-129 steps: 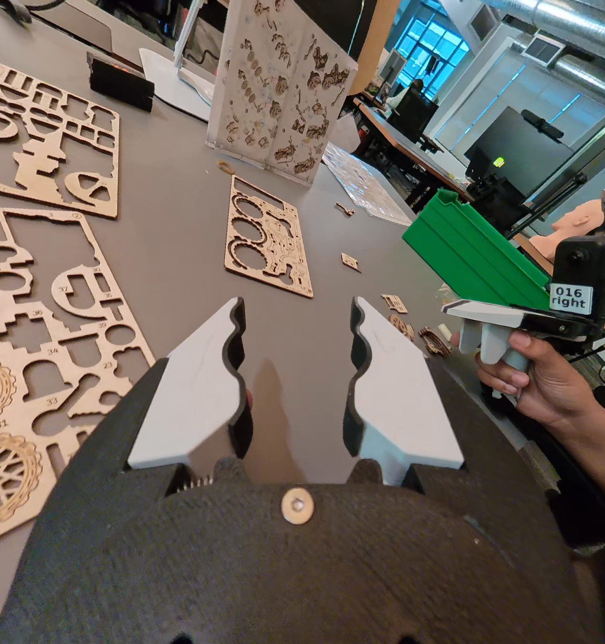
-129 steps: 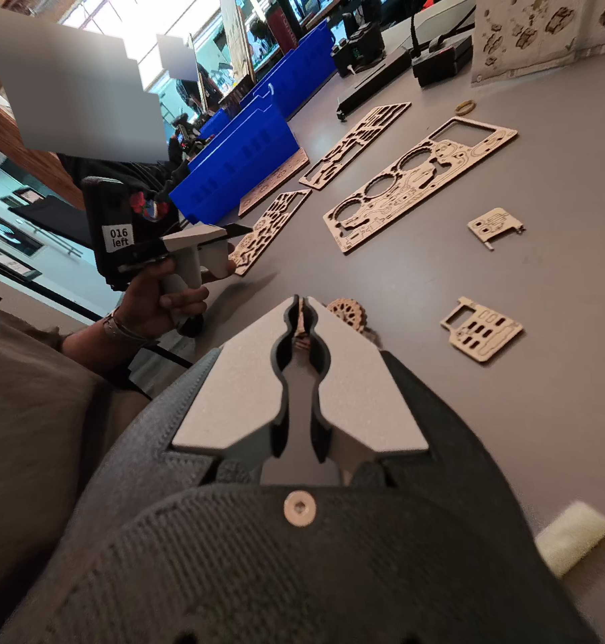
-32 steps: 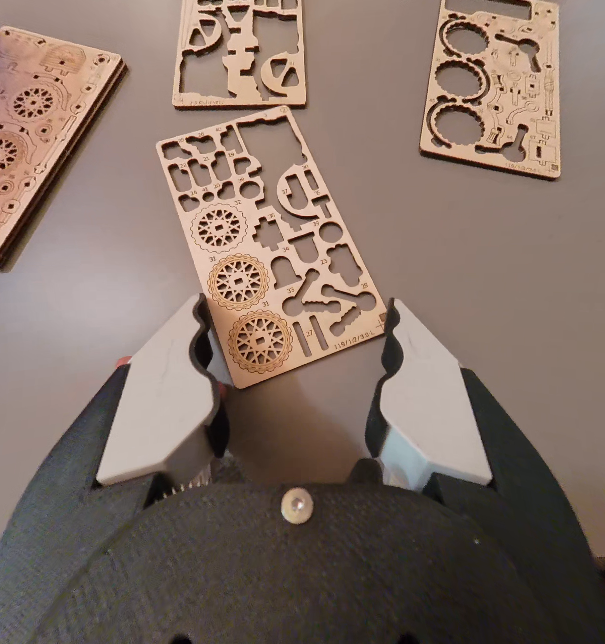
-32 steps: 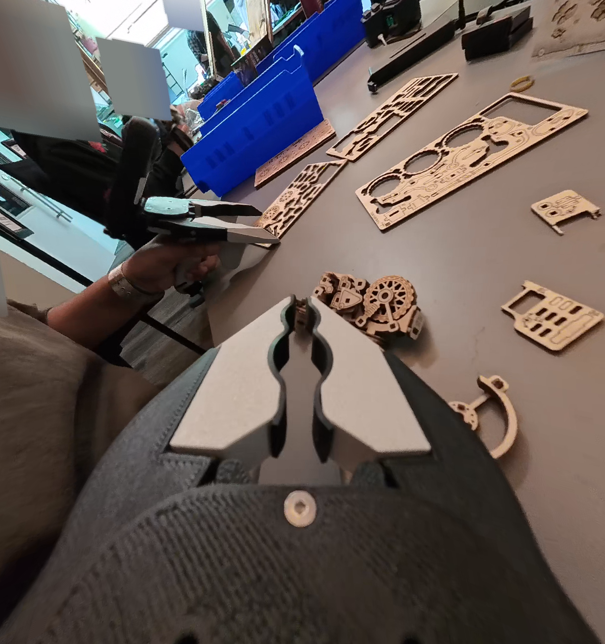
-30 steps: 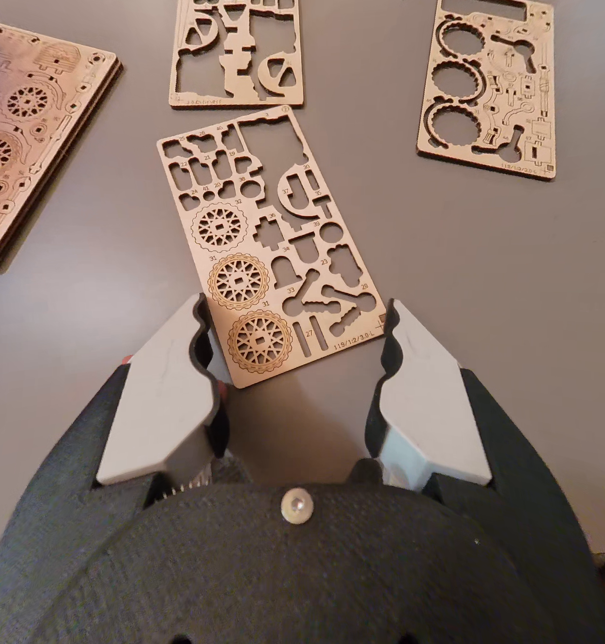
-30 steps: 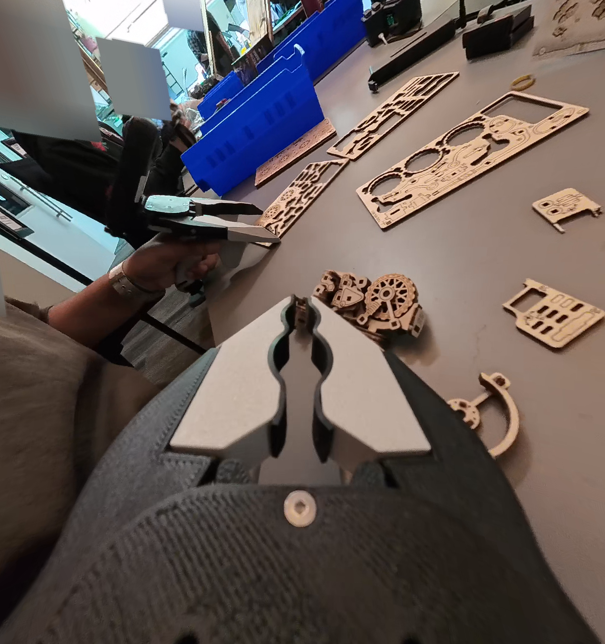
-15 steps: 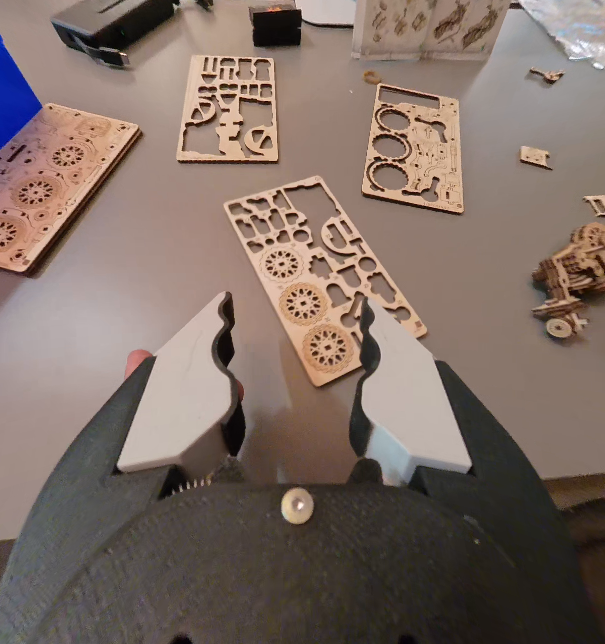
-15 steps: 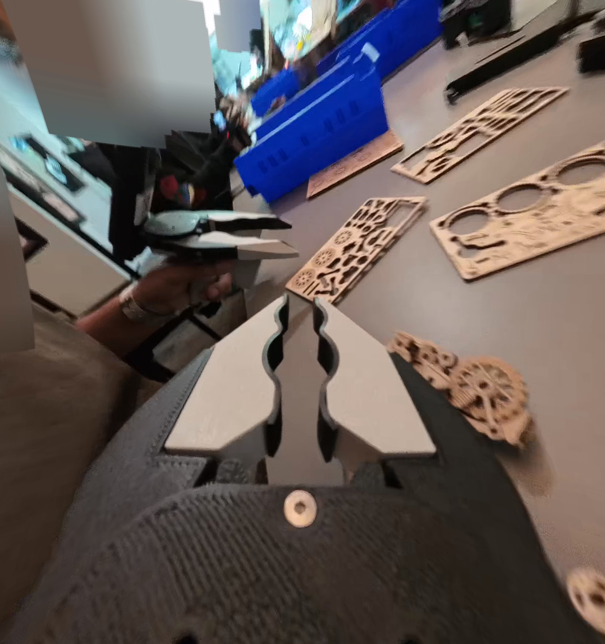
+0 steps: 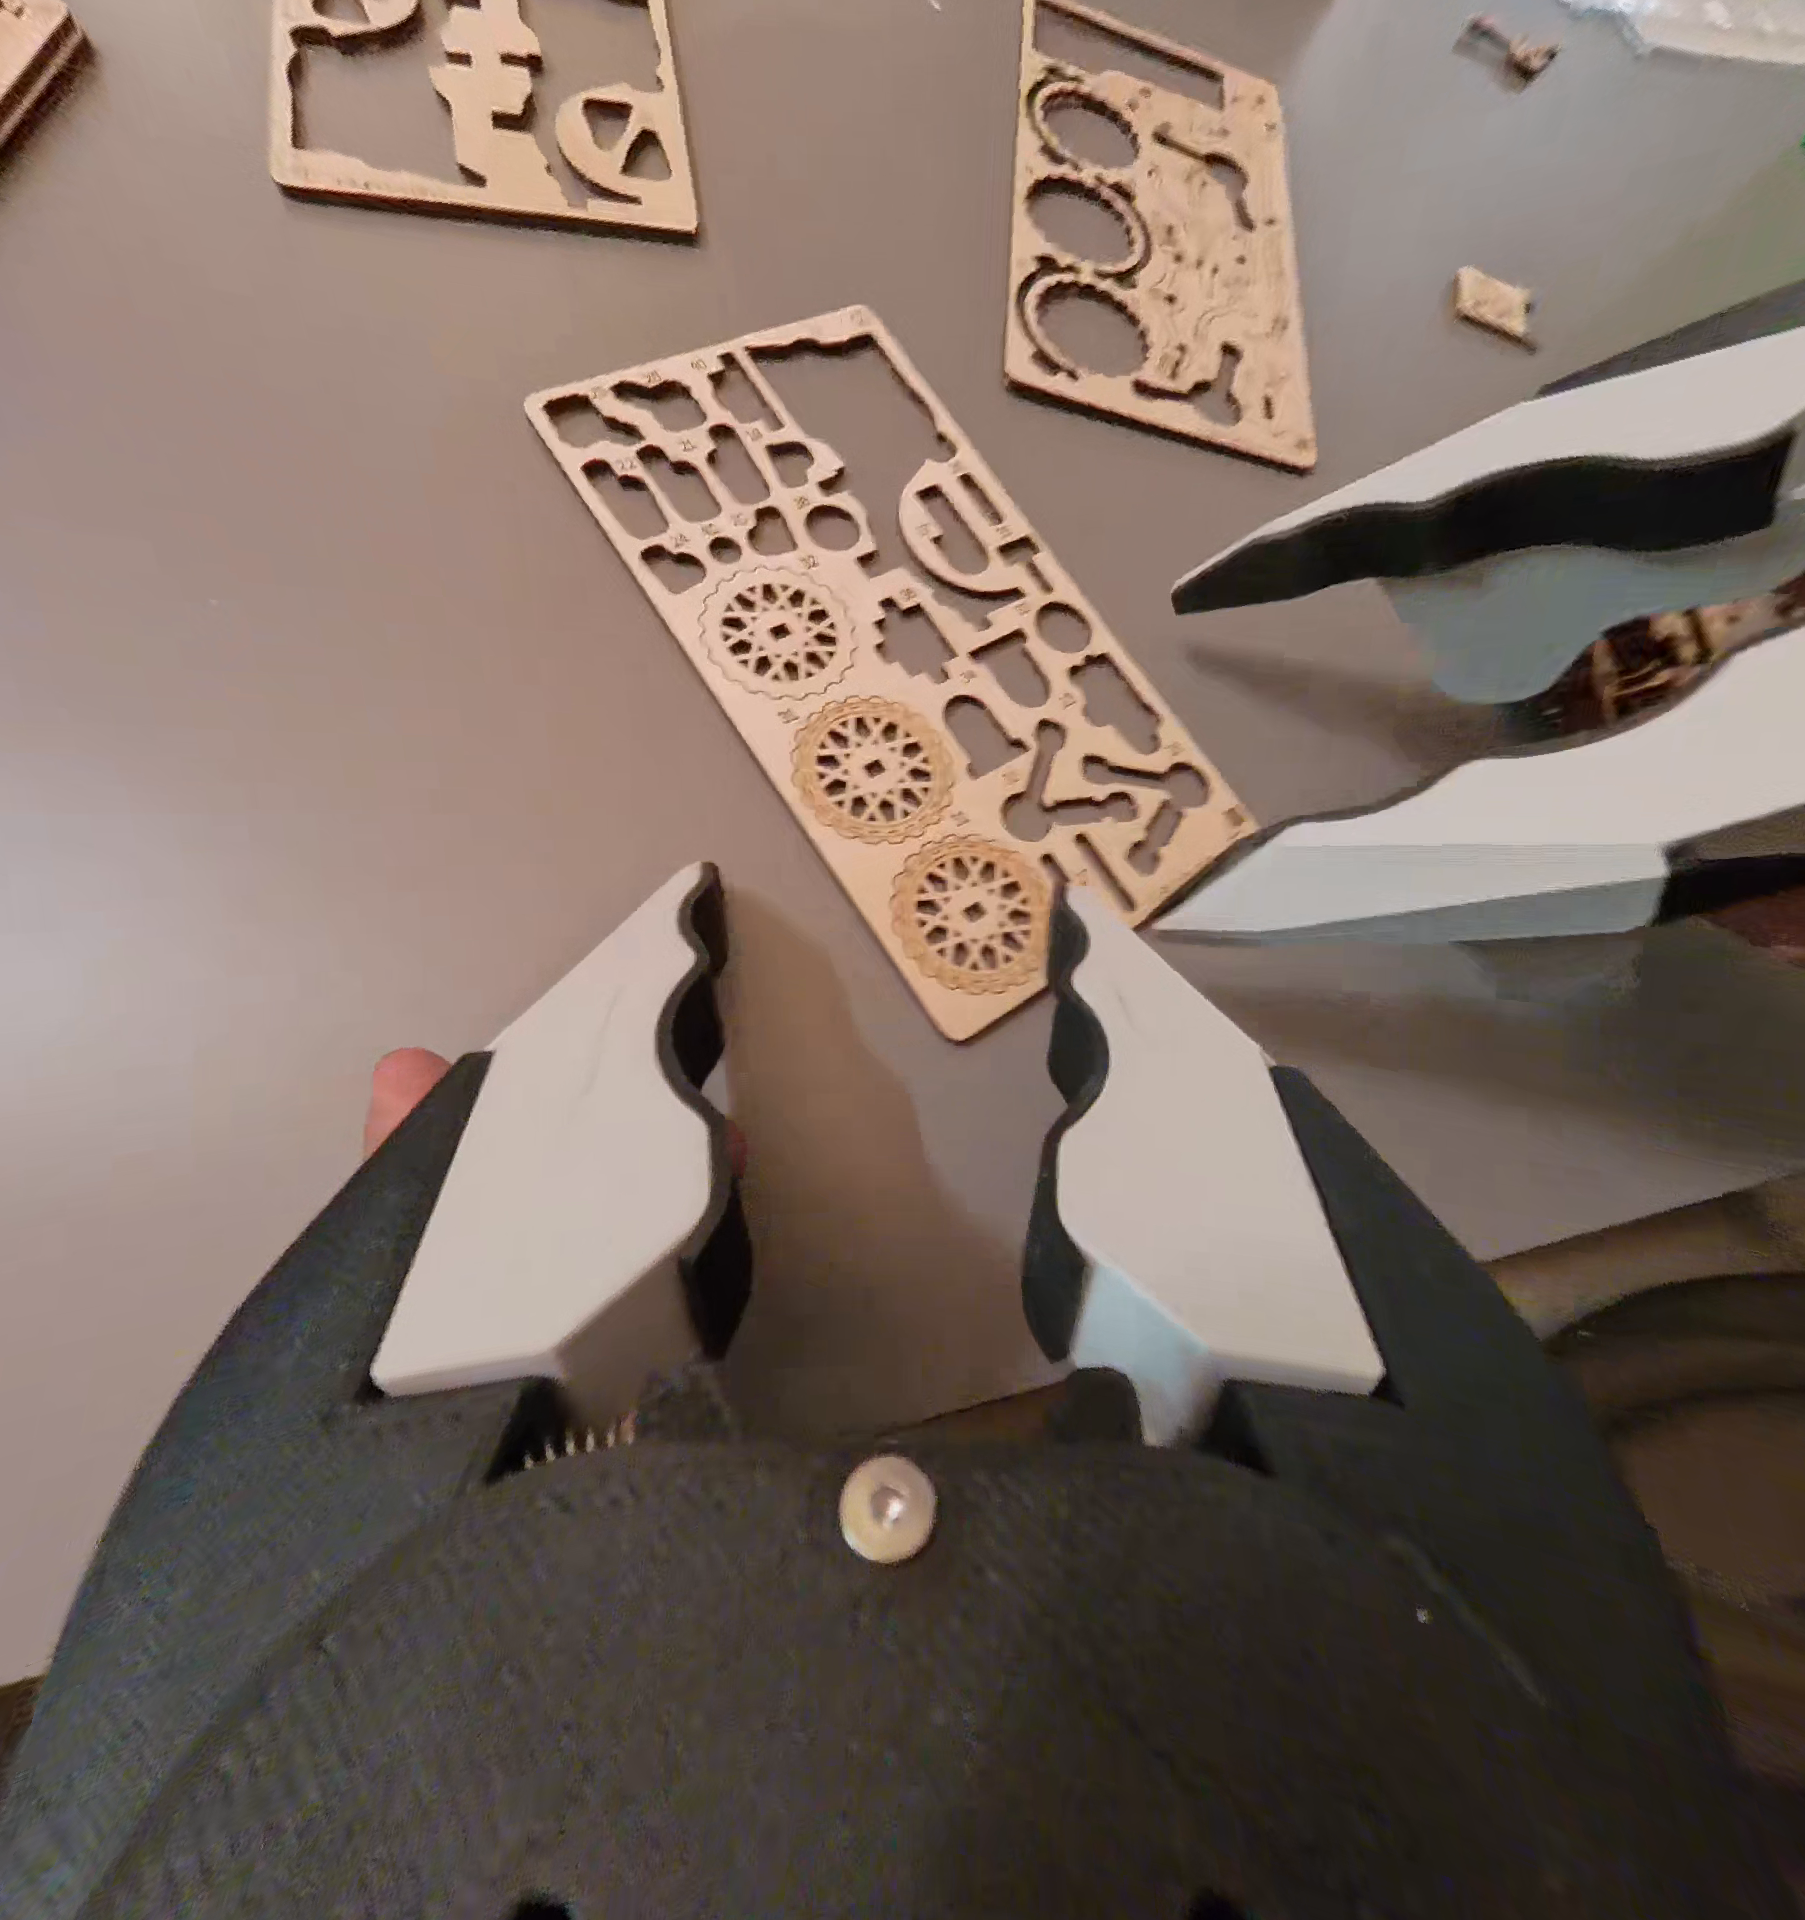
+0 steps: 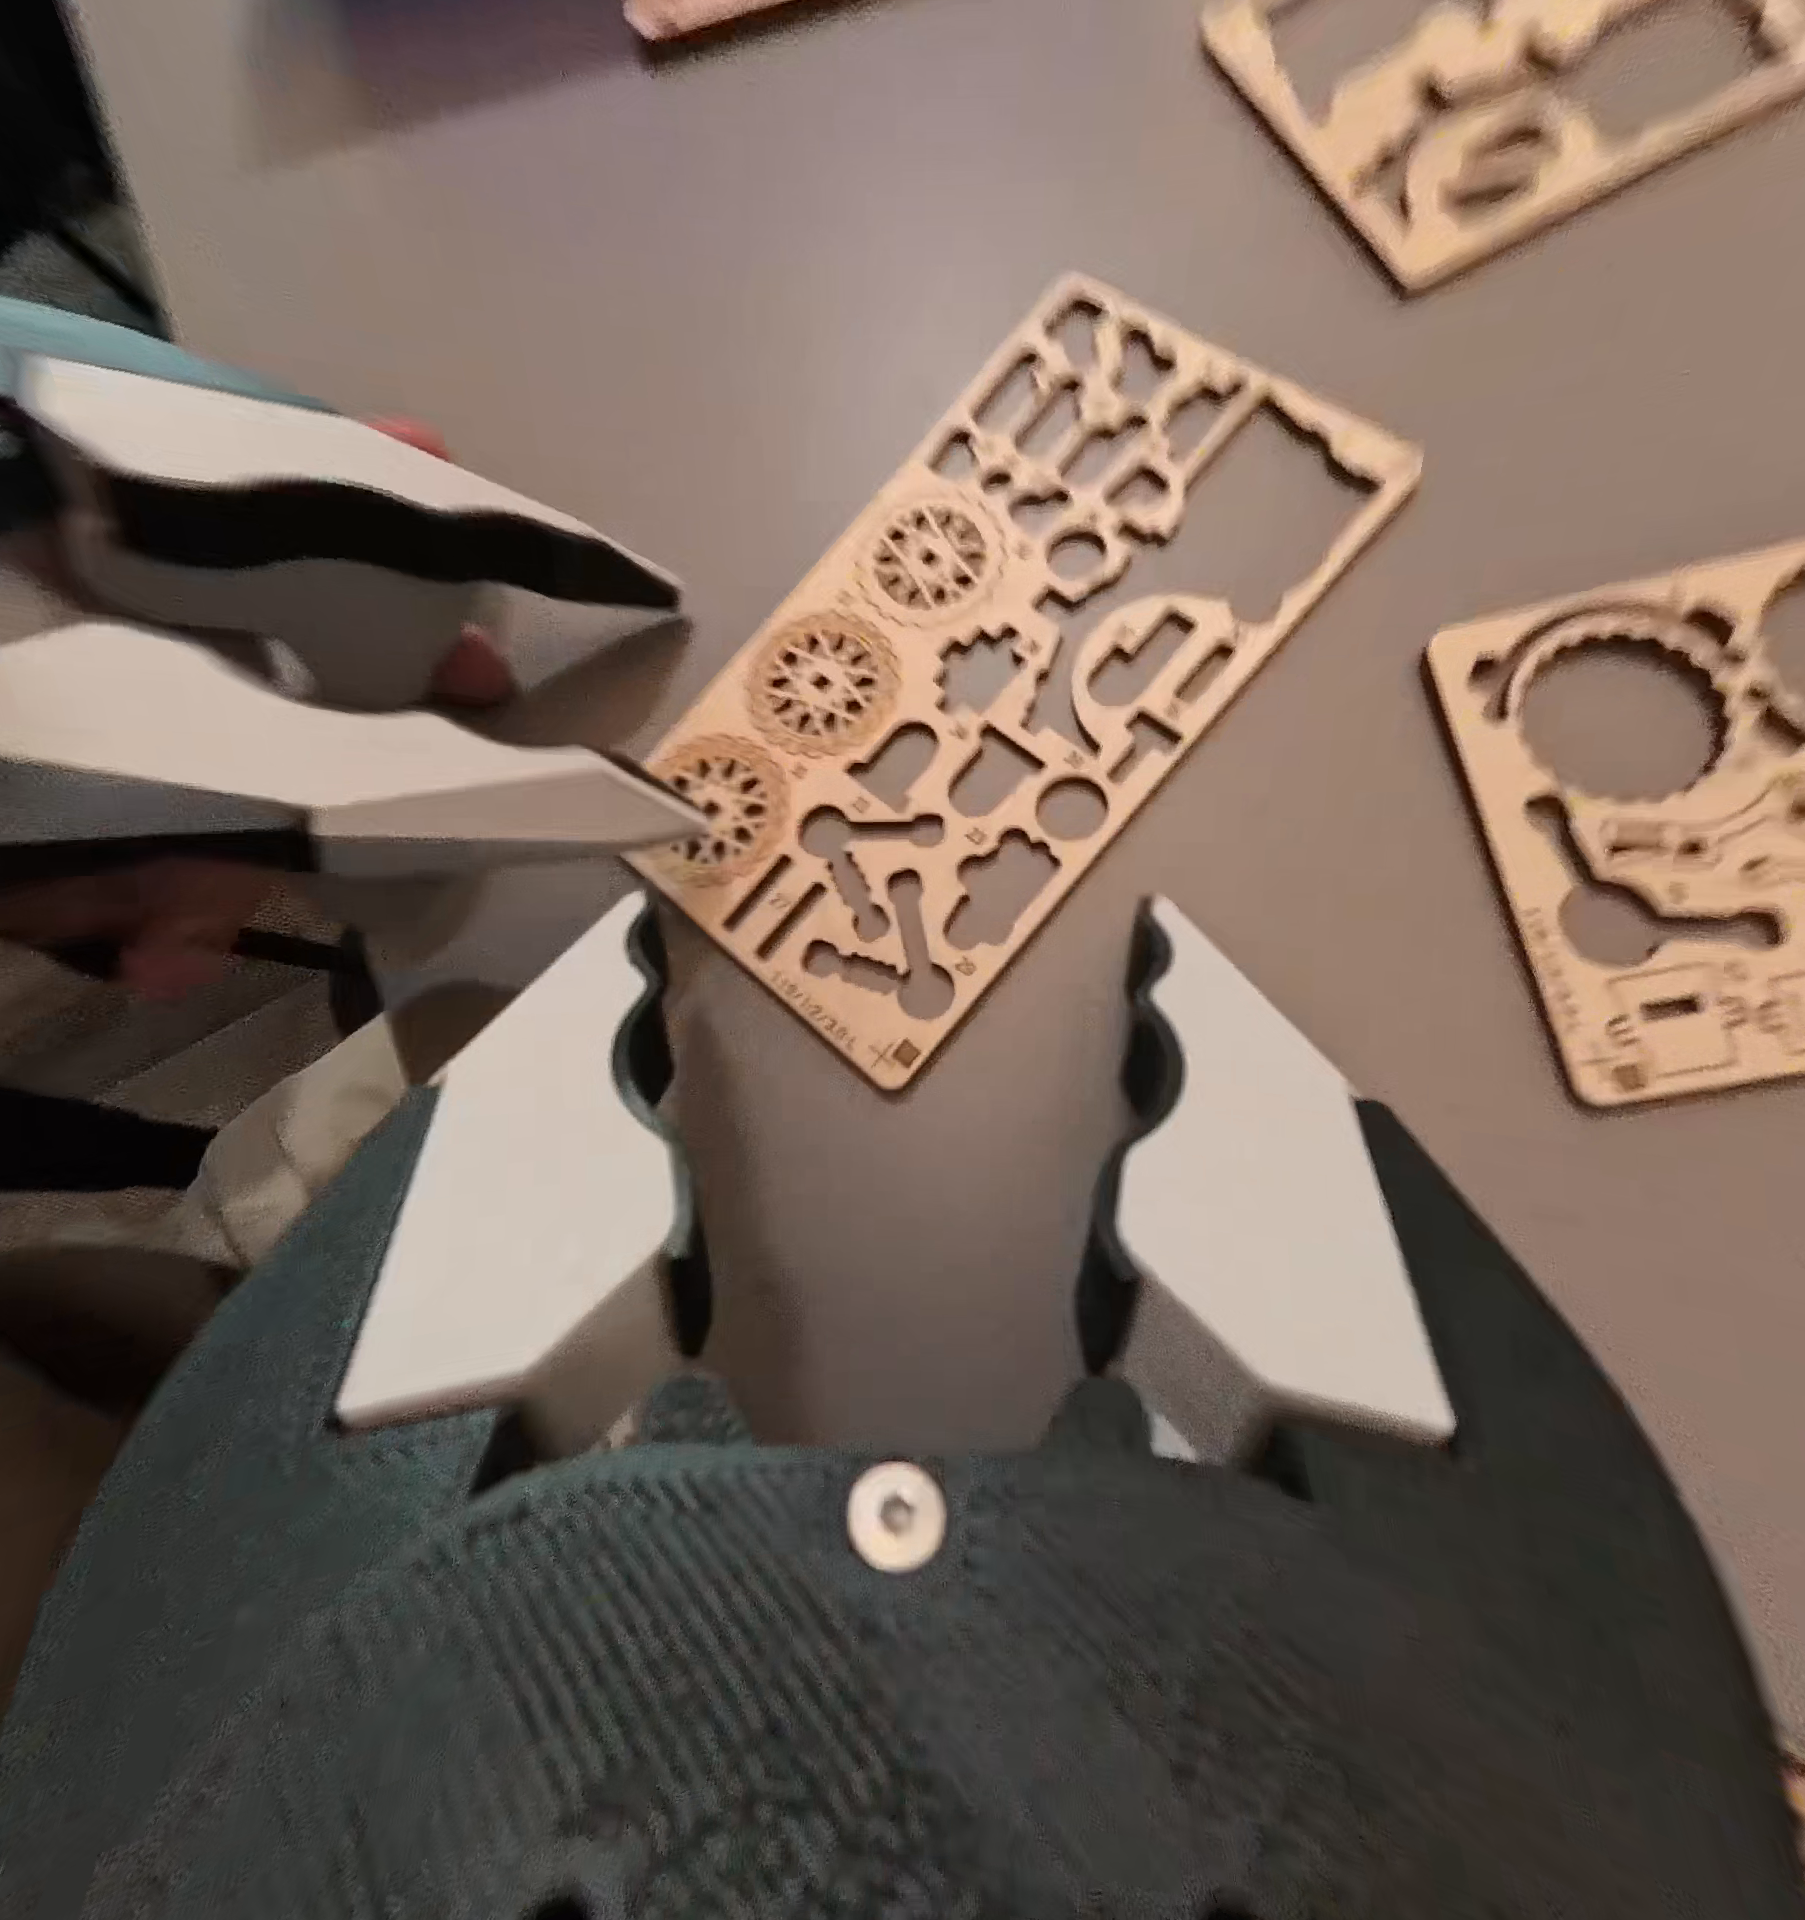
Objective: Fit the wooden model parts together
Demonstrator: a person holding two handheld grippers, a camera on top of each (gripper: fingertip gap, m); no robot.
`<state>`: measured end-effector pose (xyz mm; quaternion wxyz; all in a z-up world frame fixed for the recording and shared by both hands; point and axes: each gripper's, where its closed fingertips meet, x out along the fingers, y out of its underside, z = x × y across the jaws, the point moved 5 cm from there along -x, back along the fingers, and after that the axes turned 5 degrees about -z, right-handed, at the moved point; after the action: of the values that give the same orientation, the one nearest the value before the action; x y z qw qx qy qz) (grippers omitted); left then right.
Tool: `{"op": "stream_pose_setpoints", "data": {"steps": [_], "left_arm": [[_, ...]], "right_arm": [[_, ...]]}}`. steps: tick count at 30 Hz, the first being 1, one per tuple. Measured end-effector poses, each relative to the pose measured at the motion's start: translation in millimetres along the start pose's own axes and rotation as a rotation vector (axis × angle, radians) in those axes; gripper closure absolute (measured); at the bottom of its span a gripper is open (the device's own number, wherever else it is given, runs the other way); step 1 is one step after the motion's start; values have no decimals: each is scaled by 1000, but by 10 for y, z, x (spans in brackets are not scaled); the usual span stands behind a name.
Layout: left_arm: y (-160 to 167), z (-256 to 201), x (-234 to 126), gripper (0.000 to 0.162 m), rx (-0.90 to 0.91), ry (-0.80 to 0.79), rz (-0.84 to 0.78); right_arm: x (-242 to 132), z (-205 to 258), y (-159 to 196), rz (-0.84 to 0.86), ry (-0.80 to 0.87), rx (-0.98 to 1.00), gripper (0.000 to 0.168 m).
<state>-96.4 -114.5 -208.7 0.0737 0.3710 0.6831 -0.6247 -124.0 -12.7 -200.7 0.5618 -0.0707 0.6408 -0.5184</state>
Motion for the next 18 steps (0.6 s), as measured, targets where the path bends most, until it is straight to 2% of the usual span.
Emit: {"op": "stream_pose_setpoints", "data": {"steps": [1, 2, 5, 7, 8, 10, 13, 16, 18], "left_arm": [[-12, 30, 1, 110, 25, -9, -24], [-16, 55, 4, 111, 53, -16, -36], [2, 60, 3, 110, 91, -11, -12], [22, 36, -17, 111, 96, 16, 15], [33, 25, -37, 110, 84, 31, 31], [67, 21, -108, 110, 51, 42, 48], [160, -30, -252, 117, -24, 80, 49], [223, -65, -368, 119, -120, 146, 53], [260, -47, -417, 129, -168, 202, 64]], "right_arm": [[48, -19, 2, -3, 28, 30, 80], [59, -6, 1, -14, 36, 50, 86], [52, 161, 25, -41, -34, 83, 82], [22, 312, 64, -56, -119, 123, 89], [0, 375, 79, -70, -153, 147, 85], [-51, 461, 140, -81, -189, 147, 85], [-136, 541, 238, -81, -215, 124, 87], [-219, 583, 325, -52, -239, 129, 98], [-280, 593, 389, -12, -245, 124, 109]]}}
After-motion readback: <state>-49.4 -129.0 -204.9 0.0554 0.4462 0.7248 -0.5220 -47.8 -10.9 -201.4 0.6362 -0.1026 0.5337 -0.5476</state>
